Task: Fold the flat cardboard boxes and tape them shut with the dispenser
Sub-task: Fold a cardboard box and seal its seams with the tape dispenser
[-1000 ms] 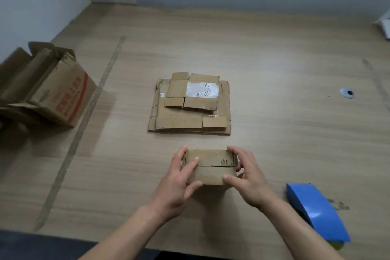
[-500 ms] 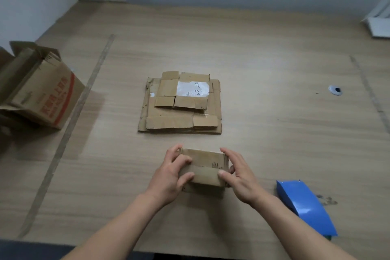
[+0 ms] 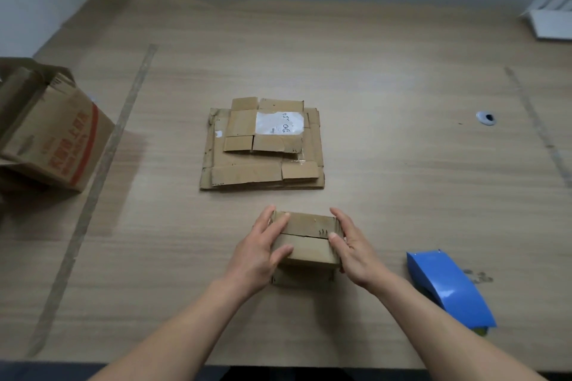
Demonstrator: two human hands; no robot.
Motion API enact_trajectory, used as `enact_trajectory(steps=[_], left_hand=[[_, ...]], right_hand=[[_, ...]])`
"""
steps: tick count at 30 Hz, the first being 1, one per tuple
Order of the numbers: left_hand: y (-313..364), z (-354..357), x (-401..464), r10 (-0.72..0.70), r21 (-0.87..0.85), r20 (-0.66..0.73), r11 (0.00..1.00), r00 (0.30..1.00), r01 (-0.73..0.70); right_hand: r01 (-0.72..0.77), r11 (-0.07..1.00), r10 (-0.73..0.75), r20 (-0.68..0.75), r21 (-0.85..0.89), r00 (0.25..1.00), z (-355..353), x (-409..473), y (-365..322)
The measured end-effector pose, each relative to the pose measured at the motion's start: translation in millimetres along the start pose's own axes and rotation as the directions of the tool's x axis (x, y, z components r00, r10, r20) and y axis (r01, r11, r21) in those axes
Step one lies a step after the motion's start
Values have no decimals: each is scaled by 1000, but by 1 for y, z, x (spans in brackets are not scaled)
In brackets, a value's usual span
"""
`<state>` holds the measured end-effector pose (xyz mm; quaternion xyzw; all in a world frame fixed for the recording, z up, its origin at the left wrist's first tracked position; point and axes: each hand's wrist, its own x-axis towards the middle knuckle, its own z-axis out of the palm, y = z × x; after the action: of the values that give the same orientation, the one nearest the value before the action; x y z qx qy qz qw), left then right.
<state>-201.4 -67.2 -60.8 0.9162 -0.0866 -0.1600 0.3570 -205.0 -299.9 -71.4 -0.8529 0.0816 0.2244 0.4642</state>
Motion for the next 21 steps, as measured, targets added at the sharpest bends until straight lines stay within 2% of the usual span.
enact_trajectory(steps=[3, 5, 6, 8, 10, 12, 13, 15, 17, 21], left_hand=[[-1, 3, -1, 17, 47, 24, 999, 1000, -18], [-2, 6, -3, 11, 59, 28, 998, 1000, -12], [-2, 7, -3, 10, 60, 26, 998, 1000, -11], [-5, 9, -2, 14, 48, 16, 999, 1000, -15], [-7, 10, -2, 8, 39, 13, 999, 1000, -9], [-7, 12, -3, 5, 39, 8, 999, 1000, -5], [-7, 12, -3, 3, 38, 3, 999, 1000, -3], [-5, 12, -2, 1, 37, -2, 999, 1000, -1], [-5, 12, -2, 1, 34, -8, 999, 1000, -1], [-5, 12, -3, -2, 33, -21, 999, 1000, 3]], right_hand=[[-17, 999, 18, 47, -38, 999, -8, -5, -12], [-12, 998, 14, 29, -65, 999, -15, -18, -15], [-4, 996, 0, -43, -87, 999, -21, -28, -13], [-25, 986, -28, -306, -167, 952, -42, -50, -2], [-188, 955, 35, -541, -230, 840, -69, -72, 21], [-433, 869, 202, -628, -238, 751, -95, -90, 48], [-534, 808, 298, -609, -249, 735, -105, -96, 59], [-623, 747, 456, -502, -233, 735, -113, -104, 77], [-611, 786, 534, -393, -97, 749, -116, -107, 85], [-554, 821, 569, -276, 138, 775, -119, -102, 94]])
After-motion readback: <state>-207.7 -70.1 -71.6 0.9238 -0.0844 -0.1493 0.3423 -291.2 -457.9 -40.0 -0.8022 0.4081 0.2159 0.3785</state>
